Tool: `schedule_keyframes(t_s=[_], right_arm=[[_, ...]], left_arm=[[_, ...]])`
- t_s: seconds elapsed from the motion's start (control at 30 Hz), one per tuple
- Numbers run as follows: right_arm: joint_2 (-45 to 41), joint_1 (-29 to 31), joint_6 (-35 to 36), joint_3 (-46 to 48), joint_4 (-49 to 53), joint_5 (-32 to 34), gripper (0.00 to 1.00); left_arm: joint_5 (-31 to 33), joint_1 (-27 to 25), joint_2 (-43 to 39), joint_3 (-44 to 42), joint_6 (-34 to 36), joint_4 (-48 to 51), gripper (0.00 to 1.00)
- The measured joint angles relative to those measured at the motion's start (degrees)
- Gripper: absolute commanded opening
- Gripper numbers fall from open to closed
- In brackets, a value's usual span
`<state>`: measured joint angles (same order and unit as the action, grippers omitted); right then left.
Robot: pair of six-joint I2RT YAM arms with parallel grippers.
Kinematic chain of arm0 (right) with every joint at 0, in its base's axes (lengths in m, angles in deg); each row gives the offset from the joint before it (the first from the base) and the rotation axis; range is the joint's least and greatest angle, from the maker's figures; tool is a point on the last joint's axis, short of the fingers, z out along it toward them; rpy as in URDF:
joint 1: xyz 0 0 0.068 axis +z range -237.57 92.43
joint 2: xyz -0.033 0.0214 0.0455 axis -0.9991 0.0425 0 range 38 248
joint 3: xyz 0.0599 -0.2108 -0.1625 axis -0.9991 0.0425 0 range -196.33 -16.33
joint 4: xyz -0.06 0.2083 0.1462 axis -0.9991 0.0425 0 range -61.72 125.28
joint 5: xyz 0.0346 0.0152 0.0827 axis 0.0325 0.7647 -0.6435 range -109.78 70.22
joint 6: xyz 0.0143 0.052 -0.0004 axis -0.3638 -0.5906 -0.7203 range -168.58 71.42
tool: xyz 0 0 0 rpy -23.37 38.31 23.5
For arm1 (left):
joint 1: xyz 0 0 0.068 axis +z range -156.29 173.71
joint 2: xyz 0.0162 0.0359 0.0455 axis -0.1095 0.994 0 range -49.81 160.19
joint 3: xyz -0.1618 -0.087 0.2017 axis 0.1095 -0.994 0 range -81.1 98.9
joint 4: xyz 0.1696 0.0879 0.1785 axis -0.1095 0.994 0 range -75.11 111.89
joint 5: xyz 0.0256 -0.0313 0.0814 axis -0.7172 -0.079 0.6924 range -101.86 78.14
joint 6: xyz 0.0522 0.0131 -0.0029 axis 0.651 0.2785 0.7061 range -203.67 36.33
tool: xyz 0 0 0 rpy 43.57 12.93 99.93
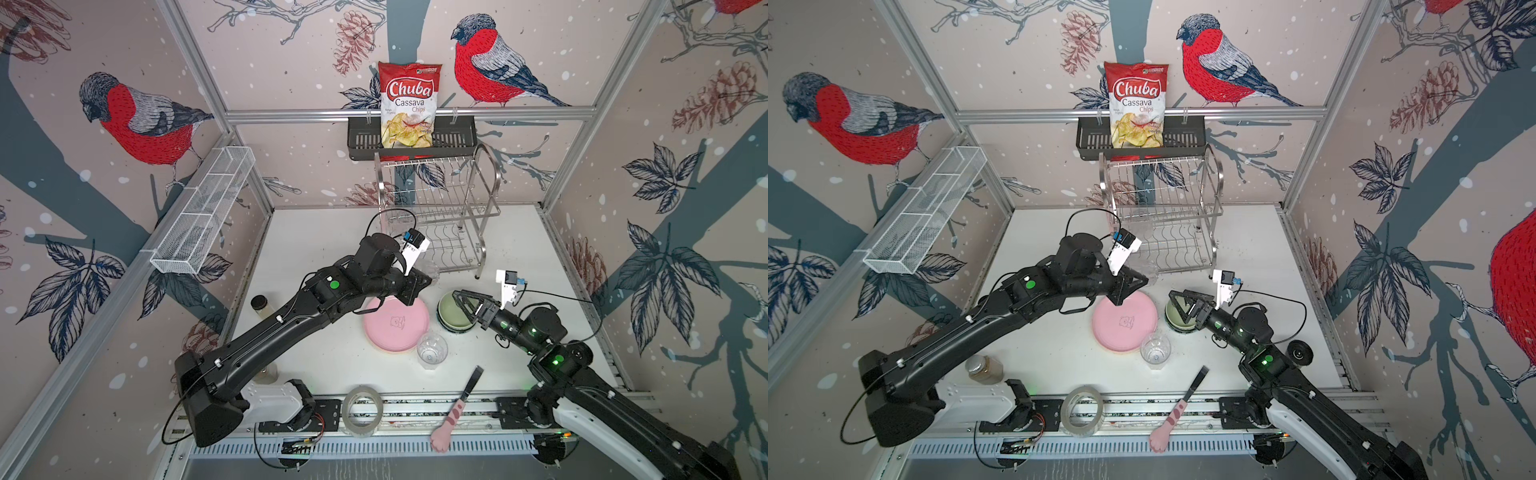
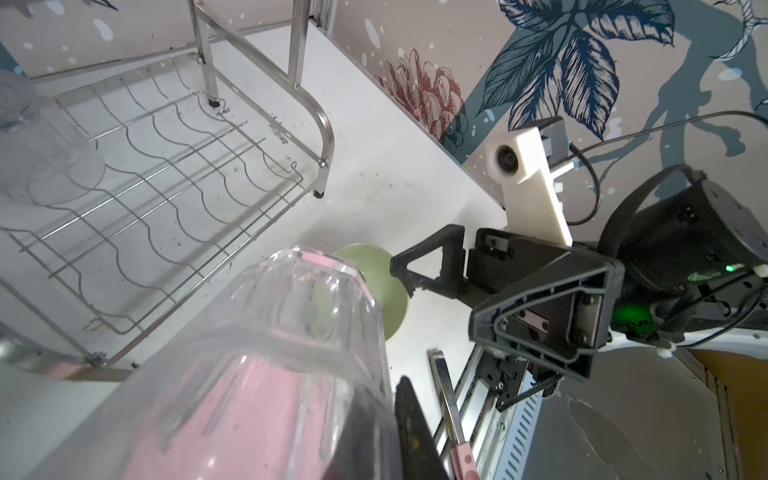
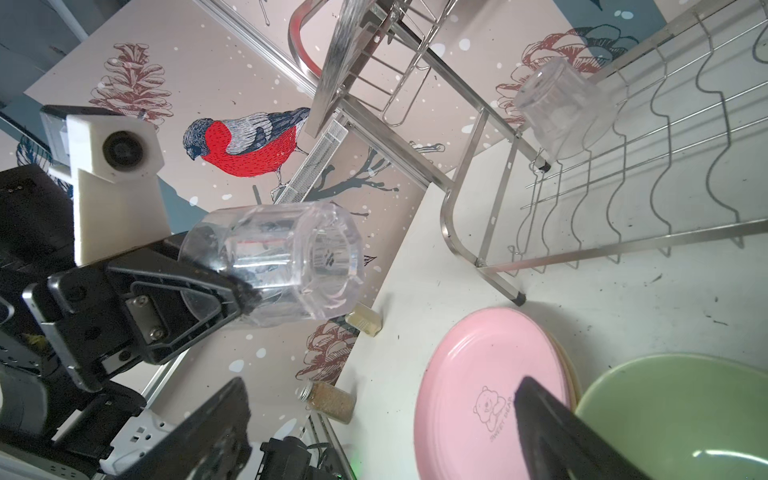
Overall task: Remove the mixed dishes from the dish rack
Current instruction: 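Carry the clear cup with the left gripper down toward the other cup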
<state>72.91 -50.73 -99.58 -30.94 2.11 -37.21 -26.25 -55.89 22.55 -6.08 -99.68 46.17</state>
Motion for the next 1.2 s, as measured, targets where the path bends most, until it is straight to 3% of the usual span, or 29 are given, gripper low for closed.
schedule_keyframes(t_s=[0.7,1.2], right_arm=[[5.3,-1.1,0.0,0.2,-0.8,-0.7,0.99],[8.7,-1.1,-0.3,-0.1,-2.1,-1.8,0.99]], left_arm=[[0.6,-1.3,0.8,0.8,1.8,23.4,0.0],[-4.1,-9.6,4.5,-8.8,-0.4,24.2,0.0]])
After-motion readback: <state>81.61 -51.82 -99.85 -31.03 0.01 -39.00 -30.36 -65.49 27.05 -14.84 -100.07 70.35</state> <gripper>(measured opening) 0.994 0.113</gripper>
